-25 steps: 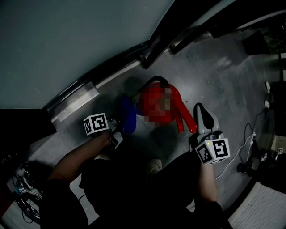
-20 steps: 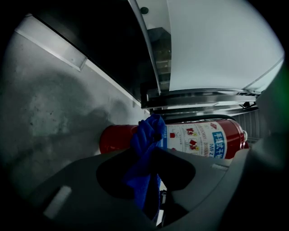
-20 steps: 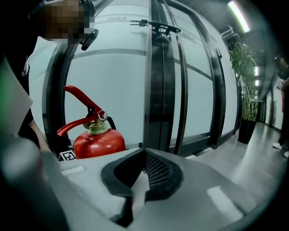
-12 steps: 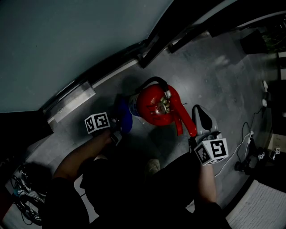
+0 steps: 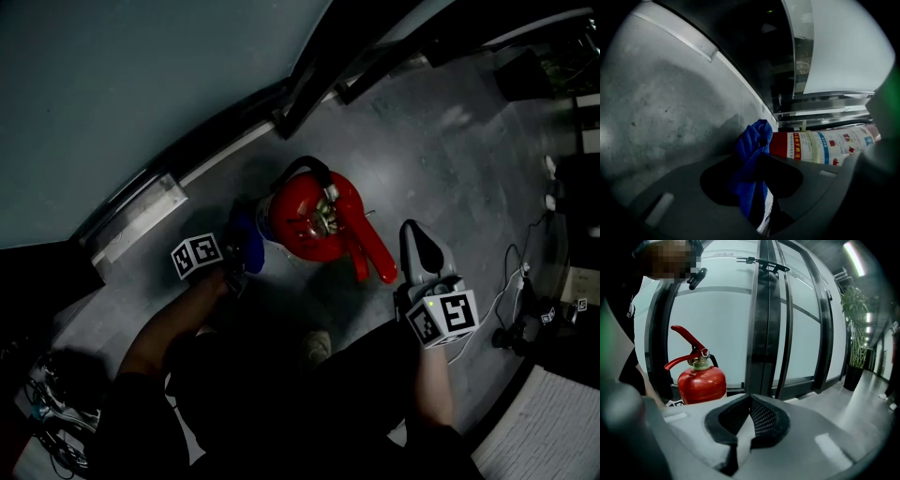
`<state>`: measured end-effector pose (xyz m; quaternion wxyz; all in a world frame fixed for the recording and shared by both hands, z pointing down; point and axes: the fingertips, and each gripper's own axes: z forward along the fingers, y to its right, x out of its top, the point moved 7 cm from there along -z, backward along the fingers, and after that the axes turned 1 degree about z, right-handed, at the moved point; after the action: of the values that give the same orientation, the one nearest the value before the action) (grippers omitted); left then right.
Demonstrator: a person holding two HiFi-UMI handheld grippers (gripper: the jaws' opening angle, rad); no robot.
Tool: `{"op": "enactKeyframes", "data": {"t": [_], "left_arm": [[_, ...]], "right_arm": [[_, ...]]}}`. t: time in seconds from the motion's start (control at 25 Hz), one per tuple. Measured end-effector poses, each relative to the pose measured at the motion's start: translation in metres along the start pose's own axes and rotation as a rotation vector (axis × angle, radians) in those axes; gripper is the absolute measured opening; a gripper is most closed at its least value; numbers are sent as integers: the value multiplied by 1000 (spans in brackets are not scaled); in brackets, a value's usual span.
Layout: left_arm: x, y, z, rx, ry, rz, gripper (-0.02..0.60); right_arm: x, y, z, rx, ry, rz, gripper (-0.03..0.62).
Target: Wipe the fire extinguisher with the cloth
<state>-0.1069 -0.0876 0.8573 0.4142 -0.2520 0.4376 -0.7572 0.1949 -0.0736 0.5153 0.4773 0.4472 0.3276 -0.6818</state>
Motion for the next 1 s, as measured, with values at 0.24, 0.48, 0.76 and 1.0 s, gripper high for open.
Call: {"op": "enactKeyframes", "data": {"t": [0.24, 0.48, 0.76, 1.0], "left_arm": [[19, 23, -25, -33, -16, 95, 124], [20, 147, -98, -123, -180, 737, 124], [-21, 271, -162, -128, -172, 1568, 126], [-68, 329, -174, -187, -128, 1854, 126]], "right_arm": [[2, 5, 5, -11, 7, -4, 3], [1, 24, 33, -50, 24, 152, 3], [8, 19, 52, 0, 47, 337, 3], [21, 19, 66, 63, 95, 458, 3]]}}
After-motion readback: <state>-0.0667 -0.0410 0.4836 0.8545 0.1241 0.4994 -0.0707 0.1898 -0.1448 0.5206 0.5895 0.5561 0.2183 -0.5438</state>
